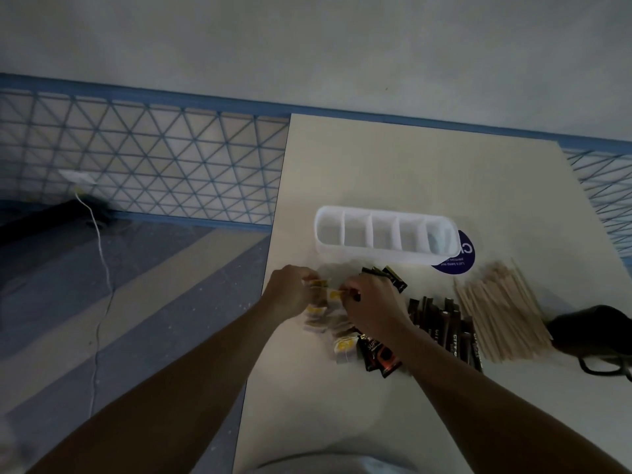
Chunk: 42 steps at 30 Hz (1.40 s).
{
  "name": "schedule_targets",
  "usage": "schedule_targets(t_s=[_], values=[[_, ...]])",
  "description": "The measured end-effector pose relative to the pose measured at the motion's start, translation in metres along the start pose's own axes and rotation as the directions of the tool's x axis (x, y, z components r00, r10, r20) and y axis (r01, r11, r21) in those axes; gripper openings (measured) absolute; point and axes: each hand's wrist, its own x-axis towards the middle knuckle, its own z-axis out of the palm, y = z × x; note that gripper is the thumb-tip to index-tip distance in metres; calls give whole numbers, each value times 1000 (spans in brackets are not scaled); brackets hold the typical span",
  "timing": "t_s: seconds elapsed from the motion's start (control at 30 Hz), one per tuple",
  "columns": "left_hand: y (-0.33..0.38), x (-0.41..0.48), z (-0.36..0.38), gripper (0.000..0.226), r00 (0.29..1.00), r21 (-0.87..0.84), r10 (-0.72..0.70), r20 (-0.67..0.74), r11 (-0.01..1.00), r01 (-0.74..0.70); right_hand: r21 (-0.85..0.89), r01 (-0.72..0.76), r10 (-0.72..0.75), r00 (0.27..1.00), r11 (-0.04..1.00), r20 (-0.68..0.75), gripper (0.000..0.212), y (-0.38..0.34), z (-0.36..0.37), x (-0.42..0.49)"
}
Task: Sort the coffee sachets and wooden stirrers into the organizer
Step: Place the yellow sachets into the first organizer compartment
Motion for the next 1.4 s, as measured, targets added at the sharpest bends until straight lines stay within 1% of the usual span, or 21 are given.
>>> schedule_targets(t_s=[0.17, 0.33, 0.5, 0.6, 0.67, 0.8, 0.9, 0.97, 1.07, 1.13, 1.17, 1.2, 1.27, 1.33, 1.4], values=[[-2, 3, -5, 26, 999, -89, -16, -39, 996, 13, 1, -3, 3, 999, 1000, 43, 17, 2, 3, 1], [-4, 8, -3, 24, 996, -135, -70, -46, 989, 63, 18, 42, -43, 995, 999, 86, 18, 3, 7, 1], [0, 12, 1, 28, 987, -230, -150, -54, 964, 134, 57, 86, -89, 995, 995, 52, 12, 4, 9, 3], [0, 15, -1, 23, 984, -270, -153, -92, 955, 123, 106, 119, -120, 993, 987, 3, 15, 3, 9, 6], [0, 14, -4, 22, 983, -249, -129, -134, 964, 93, 138, 137, -136, 991, 981, -18, 18, -1, 9, 8], [-6, 12, -8, 21, 970, -168, -70, -233, 985, 30, 151, 174, -168, 984, 973, -51, 12, -5, 14, 10], [-14, 11, -8, 20, 960, -94, -28, -279, 996, 2, 142, 206, -202, 979, 968, -36, 10, -7, 16, 11], [-19, 9, -8, 19, 957, -86, -23, -289, 996, -2, 128, 238, -240, 971, 963, -2, 16, -10, 16, 13], [-23, 6, -4, 17, 956, -173, -59, -286, 985, 9, 124, 239, -249, 966, 963, 72, 39, -14, 12, 17], [-24, 4, -2, 16, 957, -188, -64, -284, 982, 10, 106, 273, -284, 953, 956, 107, 55, -17, 11, 20], [-24, 3, -1, 16, 956, -179, -60, -286, 984, 8, 98, 302, -312, 944, 948, 112, 58, -18, 11, 23], [-24, 3, 0, 17, 956, -168, -55, -289, 986, 6, 94, 333, -342, 932, 938, 116, 56, -19, 12, 25], [-25, 3, 1, 19, 956, -135, -44, -291, 991, 4, 65, 372, -378, 914, 926, 148, 44, -20, 15, 29], [-23, 2, 2, 21, 959, -110, -39, -282, 994, 8, 39, 376, -376, 908, 926, 184, 34, -22, 15, 32], [-22, 2, 2, 21, 961, -98, -38, -275, 995, 11, 40, 372, -372, 909, 928, 190, 29, -24, 13, 34]])
